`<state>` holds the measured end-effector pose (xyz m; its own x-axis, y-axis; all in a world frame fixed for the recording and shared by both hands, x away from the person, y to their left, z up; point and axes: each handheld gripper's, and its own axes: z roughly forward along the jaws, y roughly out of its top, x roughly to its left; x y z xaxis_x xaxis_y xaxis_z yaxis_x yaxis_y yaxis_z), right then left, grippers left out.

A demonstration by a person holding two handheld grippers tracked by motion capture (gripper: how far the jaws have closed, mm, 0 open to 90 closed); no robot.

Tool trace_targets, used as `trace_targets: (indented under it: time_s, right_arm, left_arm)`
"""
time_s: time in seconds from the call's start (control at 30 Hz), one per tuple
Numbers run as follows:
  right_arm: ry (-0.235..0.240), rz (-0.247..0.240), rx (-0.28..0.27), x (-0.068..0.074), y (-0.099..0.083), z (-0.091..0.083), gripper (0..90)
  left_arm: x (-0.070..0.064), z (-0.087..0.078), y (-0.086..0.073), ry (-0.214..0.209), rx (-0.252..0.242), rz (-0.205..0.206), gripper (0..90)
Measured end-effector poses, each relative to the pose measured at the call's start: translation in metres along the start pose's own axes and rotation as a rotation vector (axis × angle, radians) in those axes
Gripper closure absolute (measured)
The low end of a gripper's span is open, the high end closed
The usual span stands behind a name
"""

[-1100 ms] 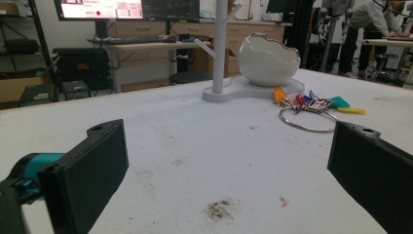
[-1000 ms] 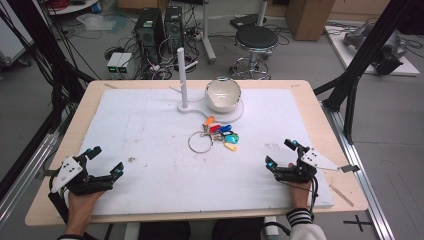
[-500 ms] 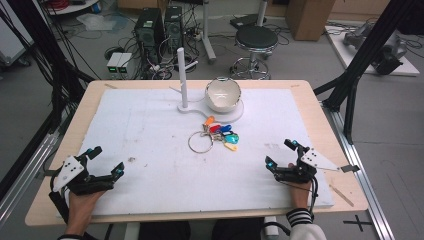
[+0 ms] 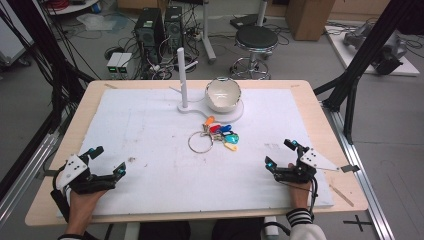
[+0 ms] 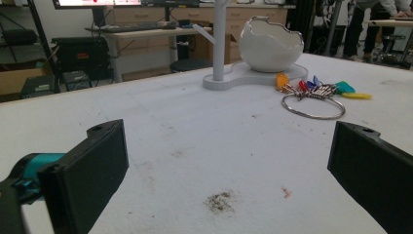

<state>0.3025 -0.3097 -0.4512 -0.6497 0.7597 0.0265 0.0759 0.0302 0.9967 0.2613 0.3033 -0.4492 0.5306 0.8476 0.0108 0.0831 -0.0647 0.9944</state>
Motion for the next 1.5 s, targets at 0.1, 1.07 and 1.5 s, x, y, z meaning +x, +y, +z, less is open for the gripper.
trace_targets:
  time_s: [0.1, 1.07, 1.5]
  right_arm:
    - [0.001, -0.009, 0.003, 0.0003, 0.0001, 0.0003, 1.0]
    - [0.001, -0.014, 0.013, 0.0009, 0.0005, 0.0014, 1.0]
    - [-0.002, -0.022, 0.012, 0.0010, 0.0004, 0.0015, 1.0]
  left_arm:
    - [-0.0005, 0.0005, 0.0001, 0.003, 0.003, -0.002, 1.7]
    - [-0.0003, 0.0001, -0.0001, 0.007, -0.001, -0.003, 1.7]
    - [-0.0008, -0.0014, -0.0006, 0.016, -0.014, -0.004, 1.7]
